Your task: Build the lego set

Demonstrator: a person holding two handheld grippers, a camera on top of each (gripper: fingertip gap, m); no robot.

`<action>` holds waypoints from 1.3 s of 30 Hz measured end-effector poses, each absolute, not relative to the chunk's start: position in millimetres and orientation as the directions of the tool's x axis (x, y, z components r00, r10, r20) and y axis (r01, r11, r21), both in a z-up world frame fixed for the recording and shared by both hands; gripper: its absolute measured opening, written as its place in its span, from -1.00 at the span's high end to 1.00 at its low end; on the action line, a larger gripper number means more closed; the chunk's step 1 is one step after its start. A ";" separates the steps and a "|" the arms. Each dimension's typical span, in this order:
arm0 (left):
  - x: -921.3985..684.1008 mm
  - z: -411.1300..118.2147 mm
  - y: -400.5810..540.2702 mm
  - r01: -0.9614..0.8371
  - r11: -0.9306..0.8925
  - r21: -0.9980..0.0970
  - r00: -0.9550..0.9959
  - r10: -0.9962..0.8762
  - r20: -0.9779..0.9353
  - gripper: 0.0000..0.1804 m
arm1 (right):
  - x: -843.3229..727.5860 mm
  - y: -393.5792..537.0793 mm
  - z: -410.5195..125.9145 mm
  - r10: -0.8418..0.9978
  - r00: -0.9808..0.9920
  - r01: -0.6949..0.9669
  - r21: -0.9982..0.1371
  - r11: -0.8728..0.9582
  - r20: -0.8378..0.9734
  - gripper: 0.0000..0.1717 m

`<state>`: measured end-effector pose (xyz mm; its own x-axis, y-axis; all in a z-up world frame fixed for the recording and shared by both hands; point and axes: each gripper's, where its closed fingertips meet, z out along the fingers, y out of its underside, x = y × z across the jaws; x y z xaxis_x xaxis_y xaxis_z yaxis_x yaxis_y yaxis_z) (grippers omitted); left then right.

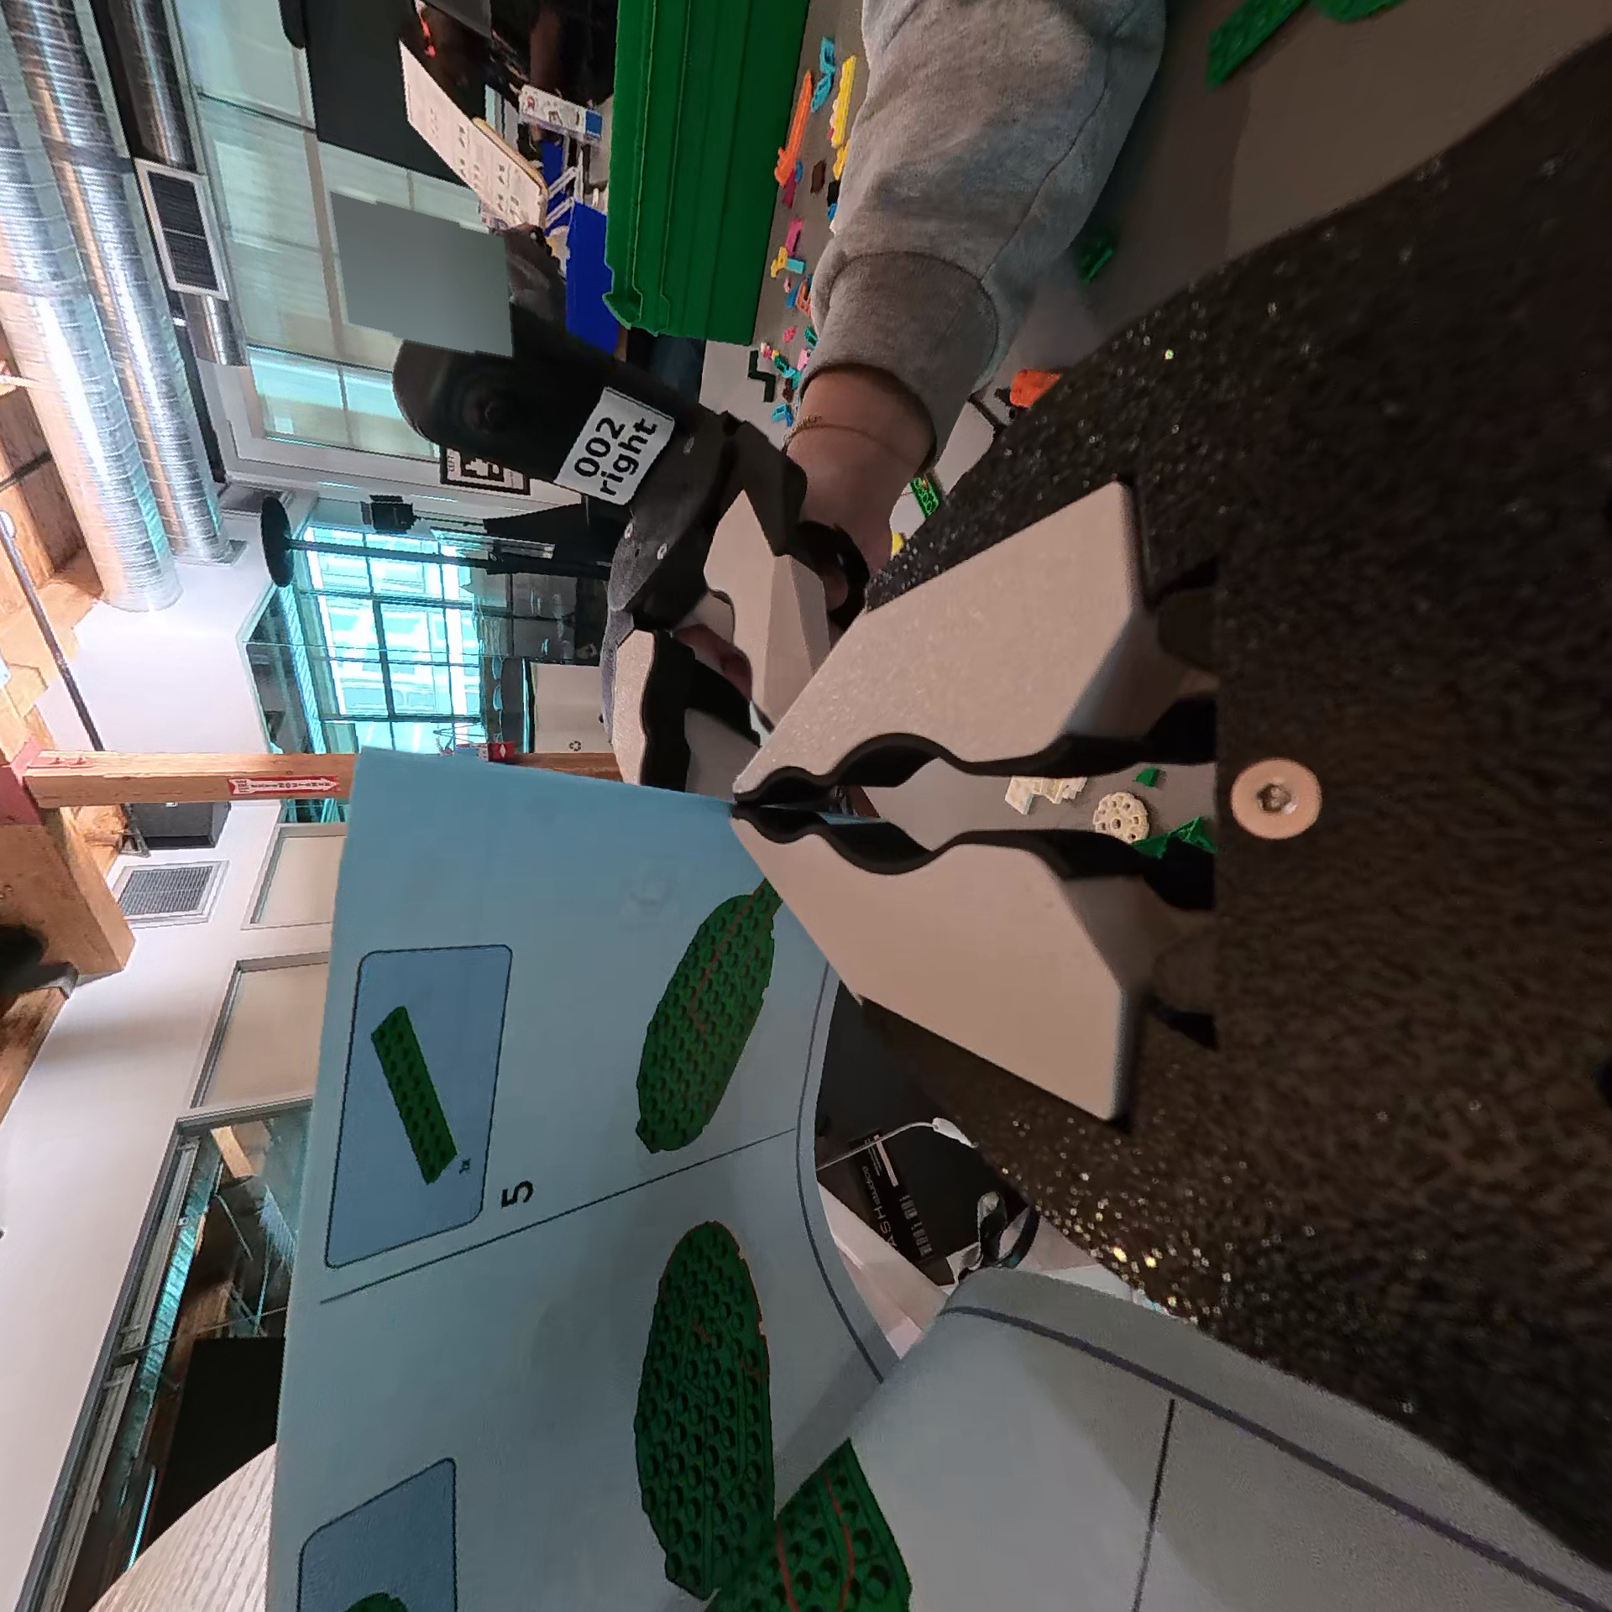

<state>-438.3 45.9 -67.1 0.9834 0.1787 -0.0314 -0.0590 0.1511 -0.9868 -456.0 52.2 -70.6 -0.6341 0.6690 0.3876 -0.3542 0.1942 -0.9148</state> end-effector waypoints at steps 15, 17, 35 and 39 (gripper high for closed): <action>-441.5 -69.8 50.3 -0.044 0.153 -0.987 0.981 0.192 -0.014 1.00 | -456.6 59.8 -65.0 0.687 -0.599 -0.379 -0.901 0.209 0.412 0.33; -440.6 -70.4 51.8 -0.043 0.149 -0.988 0.982 0.188 -0.015 1.00 | -460.9 62.2 -67.8 0.700 -0.573 -0.375 -0.896 0.239 0.426 0.34; -459.8 -62.5 28.7 -0.066 0.119 -0.991 0.942 0.335 -0.023 1.00 | -482.6 138.1 -40.5 0.937 -0.140 -0.345 -0.903 0.258 0.321 0.63; -471.5 -46.4 -15.5 -0.084 0.108 -0.991 0.886 0.463 -0.024 1.00 | -478.6 89.0 -65.0 0.833 -0.336 -0.275 -0.892 0.360 0.440 0.80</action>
<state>-471.5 -15.5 -46.4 0.8862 0.4627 -0.0243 -0.0836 0.1081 -0.9906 -478.6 89.0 -65.0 -0.3356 0.8331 0.4396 -0.2749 0.3597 -0.8917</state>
